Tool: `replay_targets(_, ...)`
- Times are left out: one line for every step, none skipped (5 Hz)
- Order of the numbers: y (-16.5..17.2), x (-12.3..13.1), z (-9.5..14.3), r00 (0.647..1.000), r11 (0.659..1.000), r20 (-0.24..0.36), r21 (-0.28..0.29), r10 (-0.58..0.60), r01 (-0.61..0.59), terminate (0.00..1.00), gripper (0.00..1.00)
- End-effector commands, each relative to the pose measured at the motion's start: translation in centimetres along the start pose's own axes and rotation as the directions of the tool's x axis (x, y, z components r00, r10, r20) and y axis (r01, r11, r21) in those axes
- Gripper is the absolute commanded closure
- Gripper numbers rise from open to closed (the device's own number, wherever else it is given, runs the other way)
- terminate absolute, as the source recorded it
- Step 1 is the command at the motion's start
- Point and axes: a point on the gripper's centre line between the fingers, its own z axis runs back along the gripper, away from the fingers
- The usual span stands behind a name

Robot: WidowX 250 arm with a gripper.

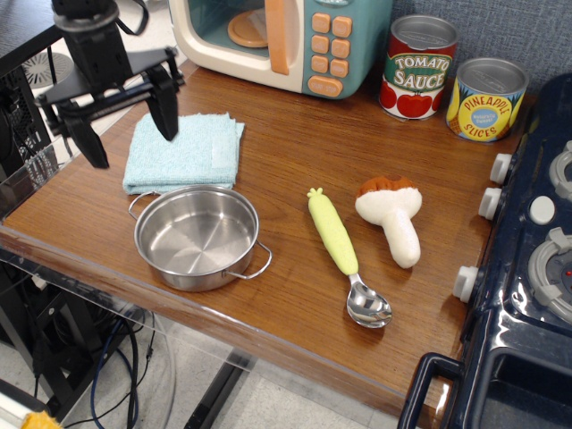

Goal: Move the napkin below the cans and next to the stove.

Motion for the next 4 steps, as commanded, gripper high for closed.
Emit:
replay_targets(-2.0,5.0,-2.1,0.995,0.999,0.092,0.035,0.027,-0.030,0.00,0.00)
replay_targets(-3.2,6.3,-3.5,0.995,0.998,0.096,0.050,0.025,-0.030,0.00,0.00)
replay_targets(-3.9,6.7,-5.4,0.995,0.997,0.088,0.062,0.038,-0.044,0.00,0.00)
replay_targets(-4.7,6.8,-7.3,0.996,0.995,0.076,0.086,0.042,-0.048,0.00,0.00)
